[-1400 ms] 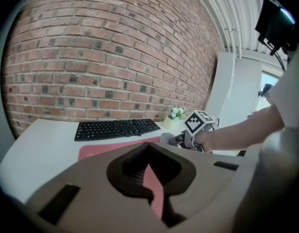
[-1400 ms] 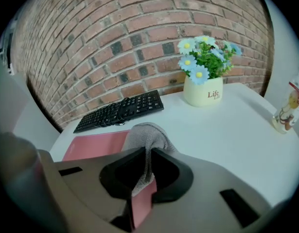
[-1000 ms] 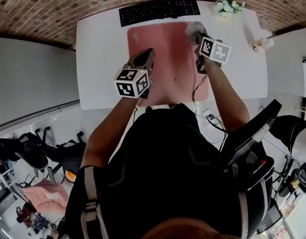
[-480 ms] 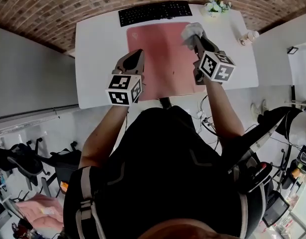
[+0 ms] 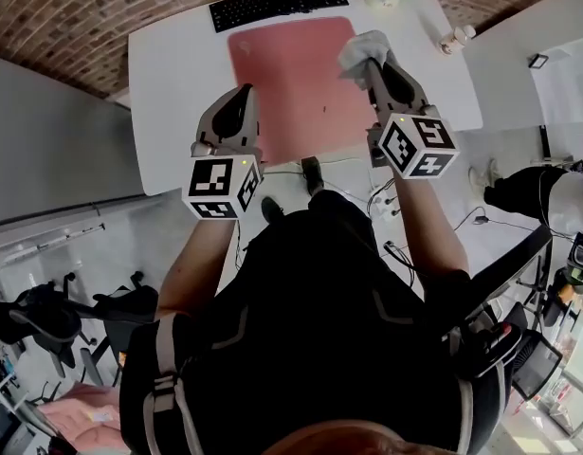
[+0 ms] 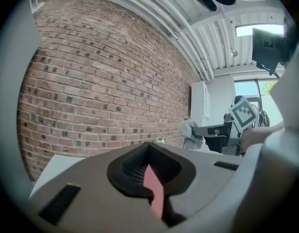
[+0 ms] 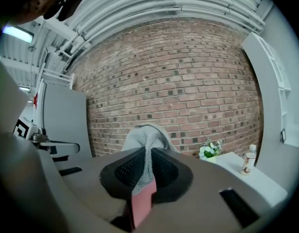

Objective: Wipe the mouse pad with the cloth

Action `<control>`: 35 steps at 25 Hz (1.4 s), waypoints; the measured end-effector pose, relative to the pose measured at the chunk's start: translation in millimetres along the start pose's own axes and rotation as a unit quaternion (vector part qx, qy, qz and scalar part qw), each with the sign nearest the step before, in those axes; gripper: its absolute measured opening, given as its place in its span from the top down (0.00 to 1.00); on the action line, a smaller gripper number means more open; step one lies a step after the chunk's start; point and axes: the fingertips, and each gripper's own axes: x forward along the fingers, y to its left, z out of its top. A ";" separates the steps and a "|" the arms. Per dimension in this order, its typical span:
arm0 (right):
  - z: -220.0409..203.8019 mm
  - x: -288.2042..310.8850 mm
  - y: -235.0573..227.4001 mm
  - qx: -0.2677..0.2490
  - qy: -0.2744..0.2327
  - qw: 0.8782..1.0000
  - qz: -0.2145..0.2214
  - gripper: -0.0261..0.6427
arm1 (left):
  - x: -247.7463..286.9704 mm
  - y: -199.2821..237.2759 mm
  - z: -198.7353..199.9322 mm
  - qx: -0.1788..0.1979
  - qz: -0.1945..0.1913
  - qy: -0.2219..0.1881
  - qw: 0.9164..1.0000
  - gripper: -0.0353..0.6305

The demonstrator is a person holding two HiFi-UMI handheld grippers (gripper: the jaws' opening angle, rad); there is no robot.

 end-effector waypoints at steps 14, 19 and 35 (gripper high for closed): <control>14.3 -38.5 20.3 -0.040 -0.026 0.998 0.051 0.90 | -28.6 -10.0 18.6 0.002 0.061 -0.015 0.998 0.95; 15.7 -41.4 9.2 -0.040 -0.029 0.996 0.069 0.90 | -20.2 -28.5 29.9 0.012 0.066 -0.022 0.998 0.95; 23.5 -33.1 -14.0 -0.025 -0.041 0.995 0.087 0.90 | -1.0 -50.6 43.7 0.026 0.058 -0.041 0.997 0.95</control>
